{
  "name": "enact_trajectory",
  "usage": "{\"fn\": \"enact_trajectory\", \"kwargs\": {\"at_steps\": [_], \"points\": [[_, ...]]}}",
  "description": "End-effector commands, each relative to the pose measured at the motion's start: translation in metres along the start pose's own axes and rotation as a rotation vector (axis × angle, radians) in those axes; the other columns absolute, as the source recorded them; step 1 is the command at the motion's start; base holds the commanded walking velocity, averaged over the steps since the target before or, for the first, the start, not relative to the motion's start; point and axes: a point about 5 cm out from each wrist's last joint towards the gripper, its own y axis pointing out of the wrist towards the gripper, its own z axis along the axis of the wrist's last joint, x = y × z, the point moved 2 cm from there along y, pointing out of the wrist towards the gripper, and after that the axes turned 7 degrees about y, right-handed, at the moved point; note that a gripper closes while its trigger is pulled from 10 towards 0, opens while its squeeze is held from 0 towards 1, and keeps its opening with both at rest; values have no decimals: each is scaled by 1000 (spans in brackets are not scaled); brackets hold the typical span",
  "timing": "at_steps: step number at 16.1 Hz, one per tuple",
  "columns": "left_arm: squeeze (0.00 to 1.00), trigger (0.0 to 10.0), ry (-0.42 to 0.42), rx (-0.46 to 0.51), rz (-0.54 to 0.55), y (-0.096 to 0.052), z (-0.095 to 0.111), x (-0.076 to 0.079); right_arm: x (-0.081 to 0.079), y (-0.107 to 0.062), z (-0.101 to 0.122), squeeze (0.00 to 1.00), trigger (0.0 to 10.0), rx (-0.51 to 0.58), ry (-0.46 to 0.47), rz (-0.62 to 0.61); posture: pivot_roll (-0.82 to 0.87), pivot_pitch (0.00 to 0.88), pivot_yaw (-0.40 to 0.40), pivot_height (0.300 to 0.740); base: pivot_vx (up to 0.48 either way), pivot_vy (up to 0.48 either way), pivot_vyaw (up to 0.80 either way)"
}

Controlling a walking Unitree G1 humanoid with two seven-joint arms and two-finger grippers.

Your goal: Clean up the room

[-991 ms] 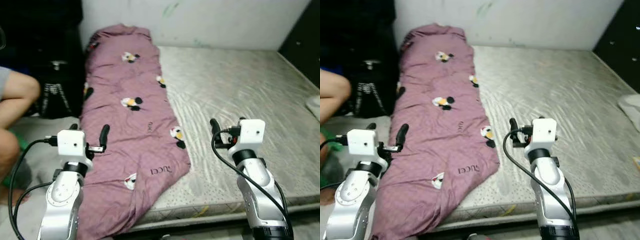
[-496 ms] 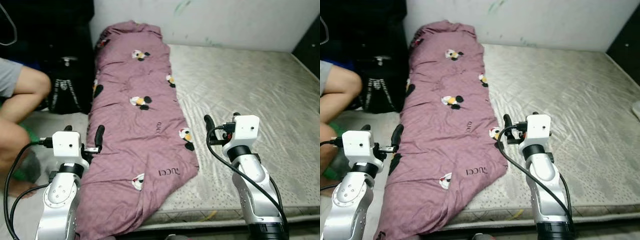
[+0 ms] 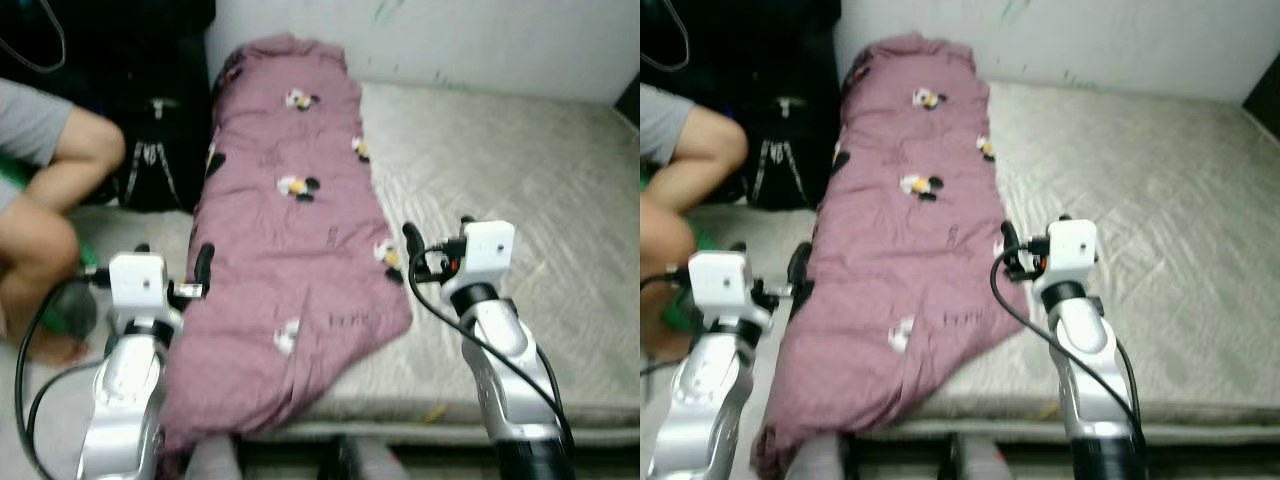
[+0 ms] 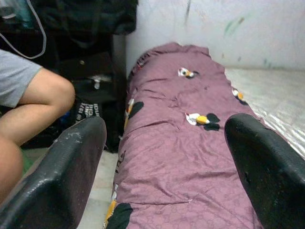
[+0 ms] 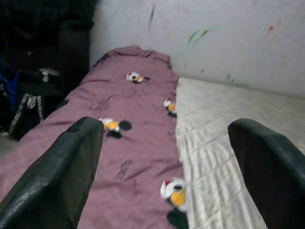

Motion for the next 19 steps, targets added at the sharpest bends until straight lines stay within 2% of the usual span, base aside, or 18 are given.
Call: {"fn": "enact_trajectory", "kwargs": {"at_steps": [1, 8, 10, 19], "points": [[0, 10000, -11, -12, -10, 1, -1, 3, 1, -1, -1, 0, 10000, -6, -5, 3, -59, 50, -83, 605, 0, 0, 0], [0, 10000, -21, -7, -20, 4, 2, 6, -1, 1, -1, 0, 10000, -4, -6, 4, -60, 64, -84, 605, 0, 0, 0], [0, 10000, -47, -4, -42, 5, 4, 9, -1, 3, 1, 0, 10000, 0, -10, 5, -63, 73, -83, 605, 0, 0, 0], [0, 10000, -61, -10, -50, 0, 6, 10, -5, 0, -3, 0, 10000, -9, -4, 14, -51, 71, -80, 605, 0, 0, 0]]}}
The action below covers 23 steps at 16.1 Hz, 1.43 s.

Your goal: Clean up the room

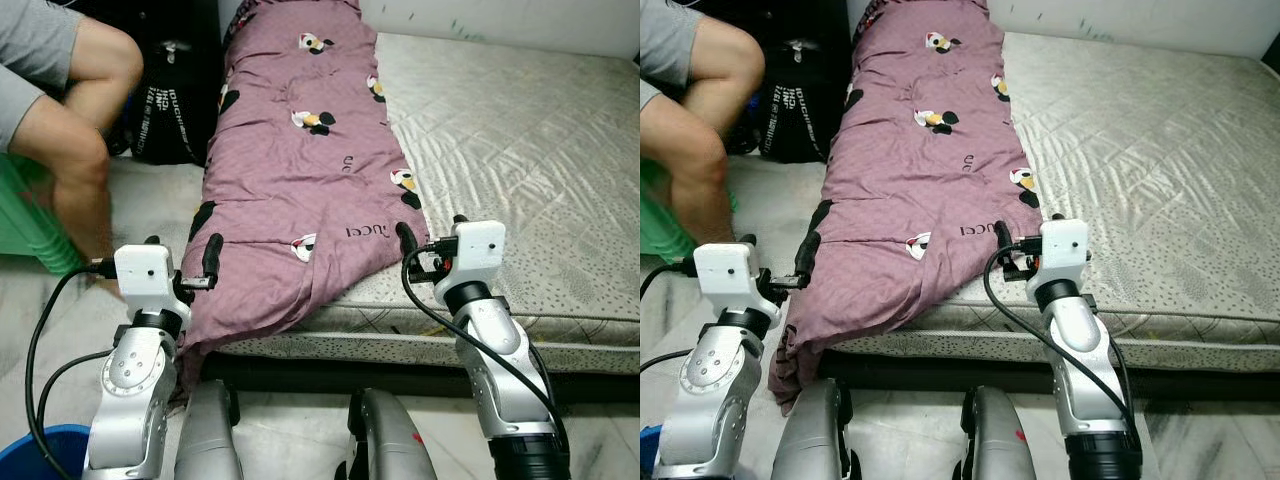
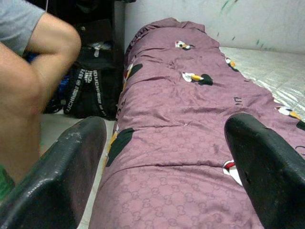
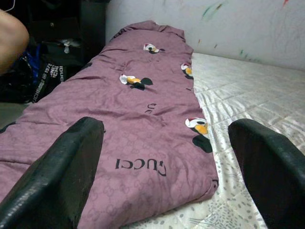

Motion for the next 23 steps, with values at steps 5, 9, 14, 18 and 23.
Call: {"fn": "enact_trajectory", "kwargs": {"at_steps": [5, 9, 14, 18, 23], "points": [[0, 10000, 17, -28, 38, -15, -2, -10, -11, -5, -11, 0, 10000, -43, 22, 60, -19, 107, -102, 550, 0, 0, 0], [0, 10000, 17, -26, 0, -14, 2, -6, -14, -4, -13, 0, 10000, -71, 10, 78, -33, 141, -95, 540, 0, 0, 0], [0, 10000, -40, -29, 0, -17, 4, 1, -29, 12, -47, 0, 10000, -275, -61, 200, -12, 147, -93, 540, 0, 0, 0], [0, 10000, -22, -21, 0, -18, 8, -6, -23, 22, -51, 0, 10000, -295, -85, 169, 10, 154, -92, 540, 0, 0, 0], [0, 10000, -21, -18, -33, -13, 10, -2, -10, 24, -50, 0, 10000, -283, -83, 133, -5, 162, -74, 540, 218, 0, 0]]}}
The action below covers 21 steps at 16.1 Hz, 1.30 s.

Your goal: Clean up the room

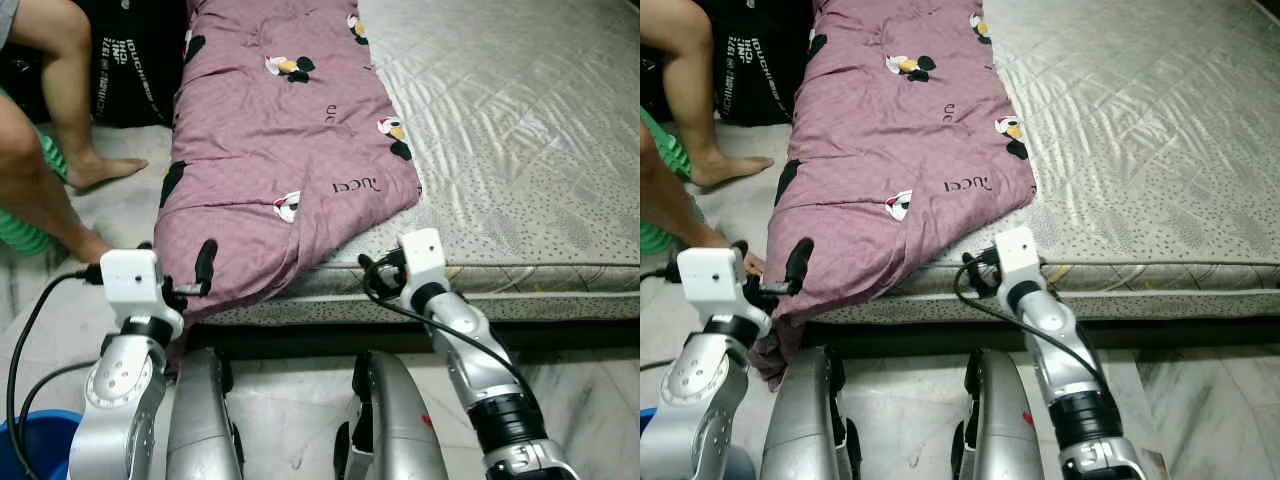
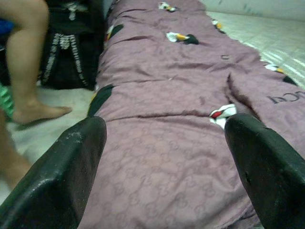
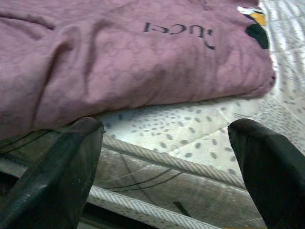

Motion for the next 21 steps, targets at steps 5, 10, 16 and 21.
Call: {"fn": "enact_trajectory", "kwargs": {"at_steps": [5, 10, 16, 21], "points": [[0, 10000, -3, -11, -28, -1, 0, 5, 0, -5, -7, 0, 10000, -16, -7, 14, -16, 172, -75, 540, 314, 0, 0], [0, 10000, -17, -16, -34, -1, -2, 8, 1, -5, -8, 0, 10000, -25, -31, 29, -22, 175, -79, 540, 329, 0, 0], [0, 10000, 16, -63, 15, -8, -7, 4, -10, -7, -9, 0, 10000, -26, -25, 113, 4, 183, -79, 540, 42, 0, 0], [0, 10000, 161, -142, 216, -45, -15, -35, -45, 5, -5, 0, 10000, -73, -57, 411, 94, 208, -99, 540, 0, 0, 0]]}}
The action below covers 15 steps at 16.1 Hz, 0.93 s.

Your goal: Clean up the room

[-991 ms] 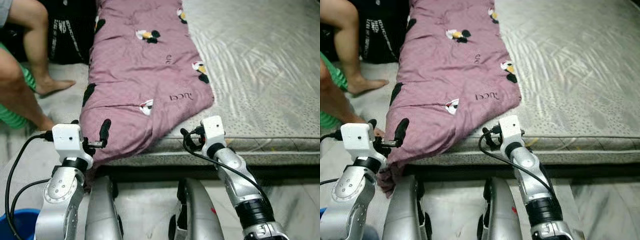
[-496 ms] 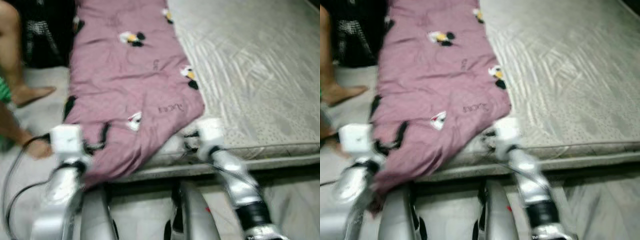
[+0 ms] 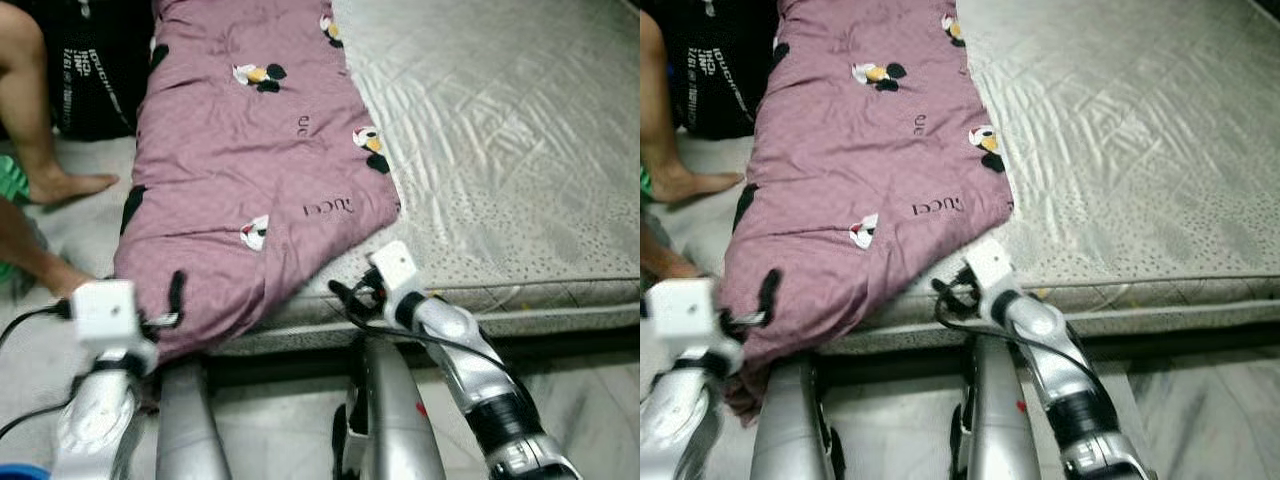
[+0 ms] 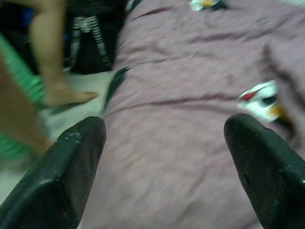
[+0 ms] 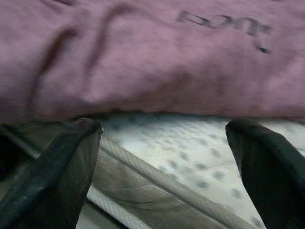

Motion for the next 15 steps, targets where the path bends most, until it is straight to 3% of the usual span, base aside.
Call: {"fn": "enact_trajectory", "kwargs": {"at_steps": [1, 3, 6, 11, 12, 13, 14, 15], "points": [[0, 10000, 31, -12, 44, -5, -2, -10, -10, 6, 5, 0, 10000, 5, 17, 66, 116, 211, -103, 540, 0, 0, 0], [0, 10000, 54, -29, 66, -9, -7, -17, -19, 14, 10, 0, 10000, 21, 60, 96, 133, 216, -105, 540, 0, 0, 0], [0, 10000, 75, -60, 94, -19, -14, -25, -48, 37, 18, 0, 10000, 50, 172, 149, 160, 223, -111, 540, 0, 0, 0], [0, 10000, 72, -15, 103, -13, -1, -25, -78, 72, 38, 0, 9961, 48, 202, 78, 178, 221, -110, 540, 0, 0, 0], [0, 10000, 70, -12, 101, -13, -1, -25, -79, 74, 39, 0, 9294, 43, 210, 64, 176, 220, -109, 540, 0, 0, 0], [0, 10000, 68, -9, 88, -11, 0, -21, -79, 78, 32, 0, 2706, 2, 247, 19, 174, 220, -107, 540, 0, 0, 0], [0, 10000, 65, -7, 84, -10, 0, -20, -72, 77, 25, 0, 0, -26, 259, -33, 172, 222, -107, 540, 0, 0, 0], [0, 10000, 63, -5, 82, -9, 1, -20, -63, 75, 16, 0, 0, -58, 290, -95, 169, 222, -108, 540, 0, 0, 0]]}}
